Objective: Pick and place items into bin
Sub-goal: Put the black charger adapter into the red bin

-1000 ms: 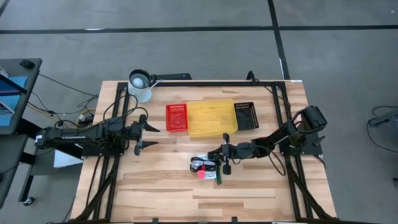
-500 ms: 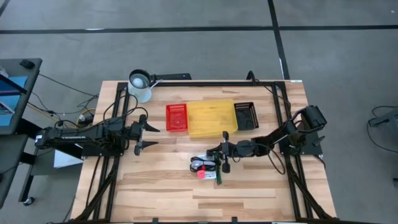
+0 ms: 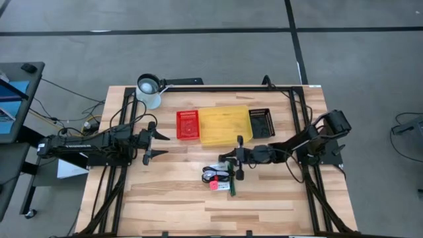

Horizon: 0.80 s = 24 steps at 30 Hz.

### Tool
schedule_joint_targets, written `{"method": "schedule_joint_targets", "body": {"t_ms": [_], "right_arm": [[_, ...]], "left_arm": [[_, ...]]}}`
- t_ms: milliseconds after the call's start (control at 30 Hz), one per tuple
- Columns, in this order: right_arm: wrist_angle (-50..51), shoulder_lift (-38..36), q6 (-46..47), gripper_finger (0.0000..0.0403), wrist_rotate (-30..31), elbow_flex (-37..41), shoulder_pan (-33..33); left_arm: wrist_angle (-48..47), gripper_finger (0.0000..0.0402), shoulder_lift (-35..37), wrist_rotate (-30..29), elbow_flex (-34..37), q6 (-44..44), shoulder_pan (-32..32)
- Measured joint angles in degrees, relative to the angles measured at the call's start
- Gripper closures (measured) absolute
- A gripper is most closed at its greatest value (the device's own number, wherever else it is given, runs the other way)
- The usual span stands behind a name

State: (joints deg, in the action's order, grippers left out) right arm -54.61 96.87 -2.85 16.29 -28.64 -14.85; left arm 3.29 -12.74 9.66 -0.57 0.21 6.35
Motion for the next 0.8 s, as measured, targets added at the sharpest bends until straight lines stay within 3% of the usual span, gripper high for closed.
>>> {"method": "schedule_joint_targets", "body": {"t_ms": [267,800], "right_arm": [[2.4,-4.2,-2.6,0.0388,-0.1,0.0,0.7],[6.2,-8.1,-6.7,0.0392,-8.9,0.0,4.0]], "left_arm": [[0.0,0.0140,0.0,0.0,0.0,0.0,0.0],[0.0,0.0140,0.0,0.0,0.0,0.0,0.0]]}}
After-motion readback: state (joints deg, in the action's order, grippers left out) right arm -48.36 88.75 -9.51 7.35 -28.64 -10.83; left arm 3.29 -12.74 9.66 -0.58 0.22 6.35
